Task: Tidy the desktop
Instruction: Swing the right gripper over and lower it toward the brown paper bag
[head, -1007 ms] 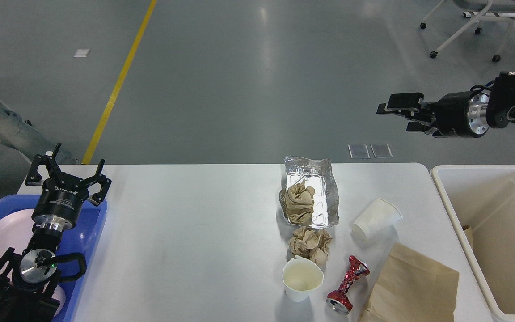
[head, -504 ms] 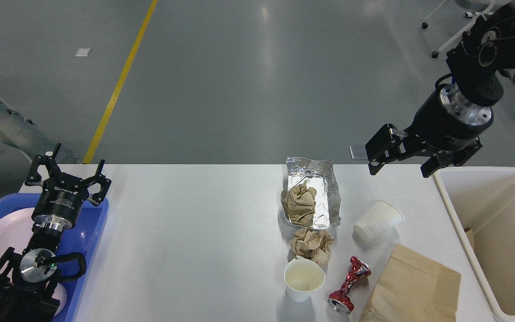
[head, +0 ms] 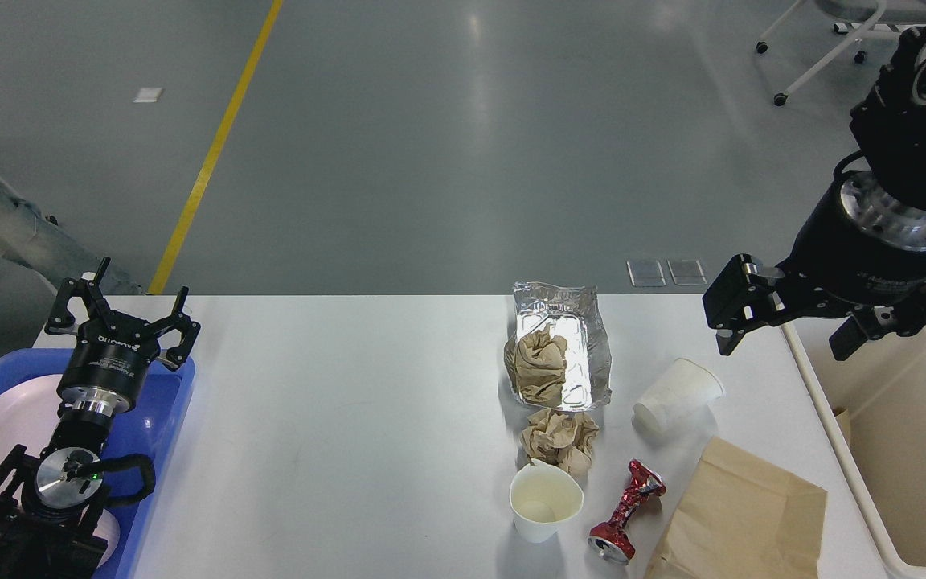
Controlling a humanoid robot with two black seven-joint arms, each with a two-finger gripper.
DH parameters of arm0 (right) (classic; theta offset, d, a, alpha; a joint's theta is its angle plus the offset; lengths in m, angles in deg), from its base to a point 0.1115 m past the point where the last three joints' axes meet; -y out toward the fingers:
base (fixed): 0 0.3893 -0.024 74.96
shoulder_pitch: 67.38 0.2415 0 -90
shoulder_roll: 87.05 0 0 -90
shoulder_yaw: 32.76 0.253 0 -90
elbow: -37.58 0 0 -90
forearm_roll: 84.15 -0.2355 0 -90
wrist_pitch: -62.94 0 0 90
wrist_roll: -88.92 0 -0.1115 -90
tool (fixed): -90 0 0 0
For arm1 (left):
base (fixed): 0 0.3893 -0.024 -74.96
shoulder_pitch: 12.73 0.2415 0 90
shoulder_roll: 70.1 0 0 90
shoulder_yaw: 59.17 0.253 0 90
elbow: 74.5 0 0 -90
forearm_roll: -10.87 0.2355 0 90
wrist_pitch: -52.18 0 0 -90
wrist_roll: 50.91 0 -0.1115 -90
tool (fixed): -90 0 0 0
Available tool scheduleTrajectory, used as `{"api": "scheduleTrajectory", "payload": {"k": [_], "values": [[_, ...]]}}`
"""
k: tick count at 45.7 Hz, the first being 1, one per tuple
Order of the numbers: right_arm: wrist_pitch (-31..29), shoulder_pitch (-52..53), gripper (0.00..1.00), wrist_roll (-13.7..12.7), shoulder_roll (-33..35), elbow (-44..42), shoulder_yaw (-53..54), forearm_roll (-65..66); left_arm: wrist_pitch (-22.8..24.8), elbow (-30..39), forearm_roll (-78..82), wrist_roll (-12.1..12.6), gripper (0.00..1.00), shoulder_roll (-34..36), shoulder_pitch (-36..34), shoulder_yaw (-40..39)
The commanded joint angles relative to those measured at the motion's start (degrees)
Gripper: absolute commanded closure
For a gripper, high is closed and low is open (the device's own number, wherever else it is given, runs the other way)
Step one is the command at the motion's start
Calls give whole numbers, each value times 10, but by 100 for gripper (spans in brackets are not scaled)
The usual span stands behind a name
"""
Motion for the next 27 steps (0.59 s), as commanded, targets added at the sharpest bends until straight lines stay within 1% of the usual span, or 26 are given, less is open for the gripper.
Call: {"api": "scheduleTrajectory", "payload": {"k": [1, 7, 13, 18, 21, 25, 27], "values": [[6, -9, 0, 3, 28, -1, -8, 7, 0, 0, 0, 0, 4, 0, 0, 0], [22, -30, 0, 18, 66, -1, -23, 44, 0, 0, 0, 0, 4, 0, 0, 0], [32, -66, 0, 62, 106, -1, -39, 100, 0, 0, 0, 0, 4, 0, -1, 0], [45, -125, 0, 64, 174, -1, -26, 110, 0, 0, 0, 0, 4, 0, 0, 0], [89, -177, 0, 64, 192, -1, -25, 112, 0, 0, 0, 0, 4, 0, 0, 0], [175, -258, 0, 64, 195, -3, -24, 114, 0, 0, 0, 0, 4, 0, 0, 0], [207, -293, 0, 64, 196, -3, -24, 115, 0, 0, 0, 0, 4, 0, 0, 0]]}}
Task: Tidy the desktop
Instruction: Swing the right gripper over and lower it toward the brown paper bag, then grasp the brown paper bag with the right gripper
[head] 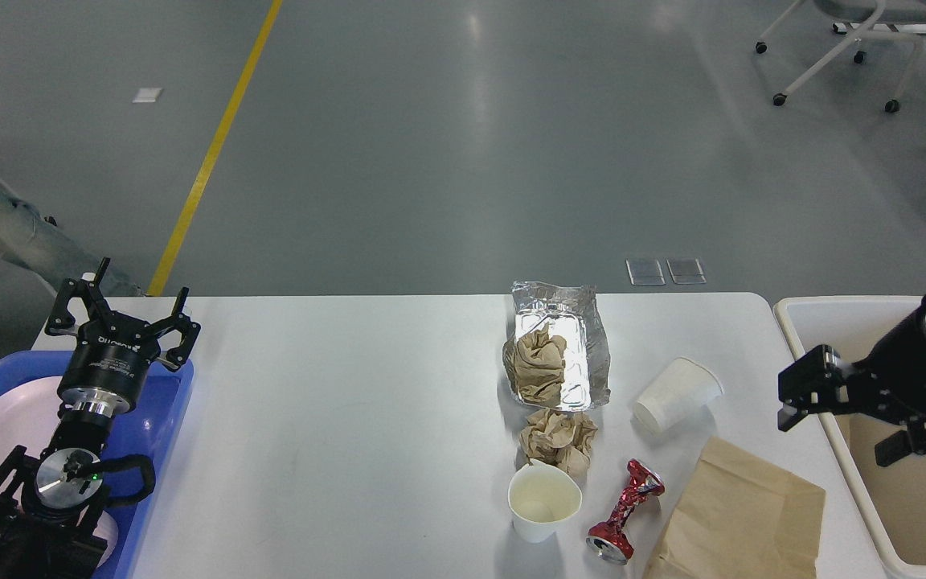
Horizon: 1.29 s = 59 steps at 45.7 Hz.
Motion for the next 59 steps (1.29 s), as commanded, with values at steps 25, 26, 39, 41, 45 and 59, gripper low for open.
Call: {"api": "scheduleTrajectory", "payload": {"k": [25, 26, 39, 41, 45, 59], "values": [[285, -371, 1, 82, -27, -56, 57, 5, 0, 0, 0, 0, 4, 0, -1, 0], [290, -385, 1, 82, -34, -64, 64, 4, 0, 0, 0, 0, 4, 0, 0, 0], [341, -474, 27, 80, -57, -109, 115, -20, 0, 0, 0, 0, 4, 0, -1, 0], [341, -473, 38, 80, -55, -109, 115, -37, 0, 0, 0, 0, 4, 0, -1, 0], [337, -470, 76, 80, -54, -109, 114, -74, 0, 0, 0, 0, 4, 0, 0, 0], [343, -464, 100, 78, -44, -104, 113, -109, 0, 0, 0, 0, 4, 0, -1, 0]]}}
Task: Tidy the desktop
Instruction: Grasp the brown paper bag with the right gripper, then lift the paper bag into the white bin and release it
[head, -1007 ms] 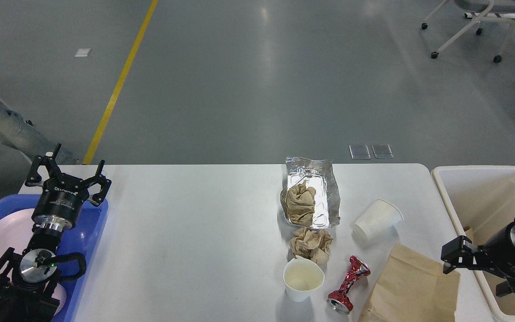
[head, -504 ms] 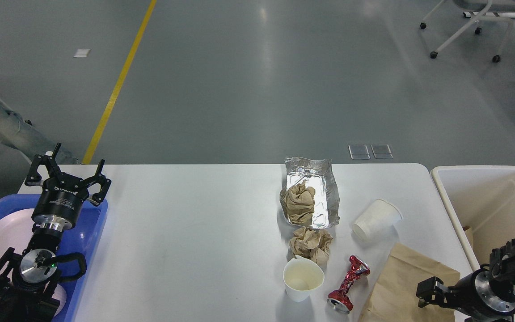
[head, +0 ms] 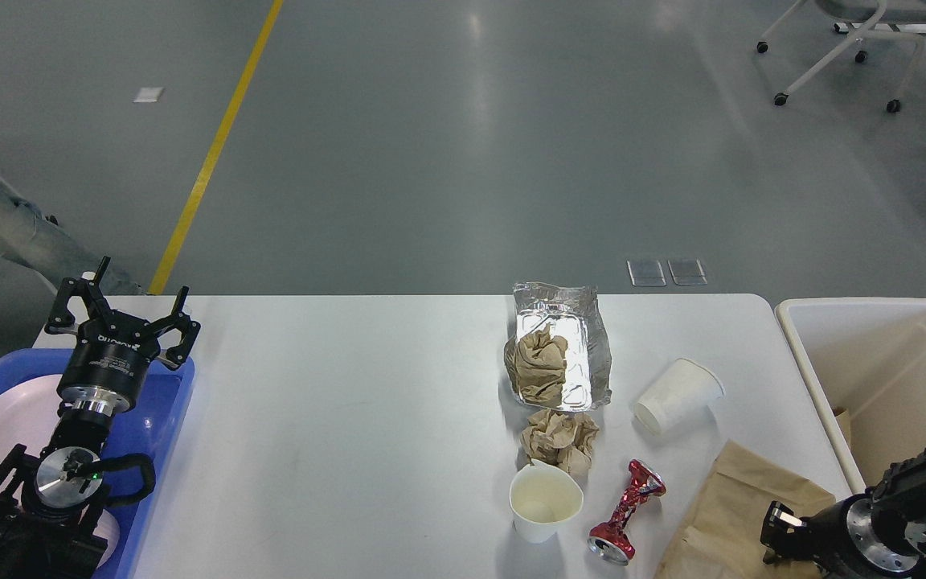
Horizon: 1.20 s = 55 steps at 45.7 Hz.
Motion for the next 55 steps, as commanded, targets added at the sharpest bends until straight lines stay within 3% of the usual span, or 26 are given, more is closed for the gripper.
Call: {"api": "scheduleTrajectory", "payload": {"k": [1, 26, 30, 38, 55], "values": [[0, 6, 100, -1, 1, 1, 0, -7, 0, 0, 0, 0, 4, 0, 1, 0], [-16, 38, 100, -4, 7, 13, -10, -6, 0, 0, 0, 0, 4, 0, 0, 0], [-79, 101, 100, -4, 24, 40, -41, -2, 0, 0, 0, 0, 4, 0, 0, 0], [-281, 288, 100, -4, 21, 59, -126, 35, 0, 0, 0, 0, 4, 0, 1, 0], [-394, 574, 100, -5, 20, 89, -244, 43, 0, 0, 0, 0, 4, 0, 1, 0]]}}
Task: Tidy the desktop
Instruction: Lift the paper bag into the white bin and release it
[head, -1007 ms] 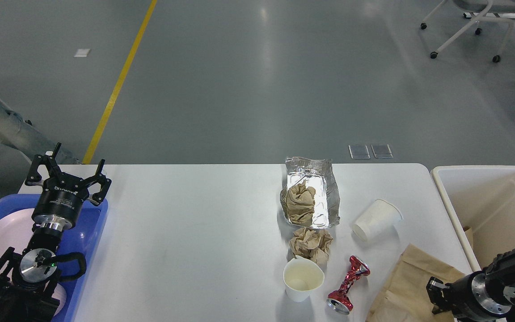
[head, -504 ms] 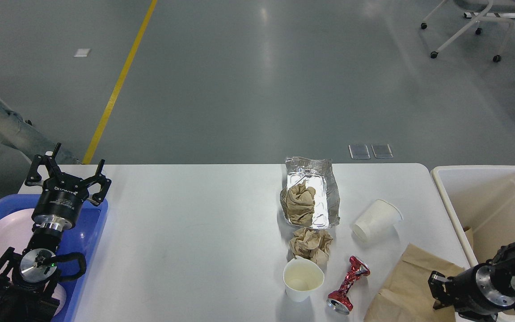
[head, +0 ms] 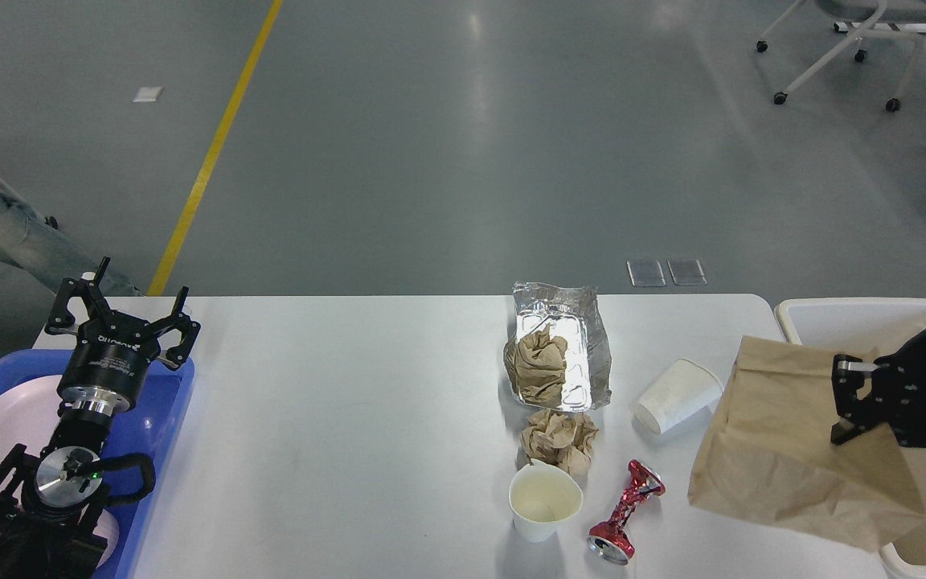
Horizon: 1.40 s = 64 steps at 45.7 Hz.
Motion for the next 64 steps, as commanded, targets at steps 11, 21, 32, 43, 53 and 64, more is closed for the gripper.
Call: {"api": "scheduleTrajectory", "payload": {"k": [11, 21, 32, 43, 53, 64], "values": [[-90, 209, 100, -5, -36, 39, -68, -2, 0, 0, 0, 0, 4, 0, 0, 0], [-85, 232, 100, -8, -38, 33, -88, -1, 0, 0, 0, 0, 4, 0, 0, 0], [-38, 189, 100, -8, -17, -19, -128, -1, 0, 0, 0, 0, 4, 0, 0, 0], [94, -53, 100, -7, 73, -188, -74, -9, 0, 0, 0, 0, 4, 0, 0, 0], [178, -324, 100, -7, 91, -370, 88, -8, 0, 0, 0, 0, 4, 0, 1, 0], [270, -586, 100, -8, 80, -568, 254, -17, 0, 0, 0, 0, 4, 0, 0, 0]]}}
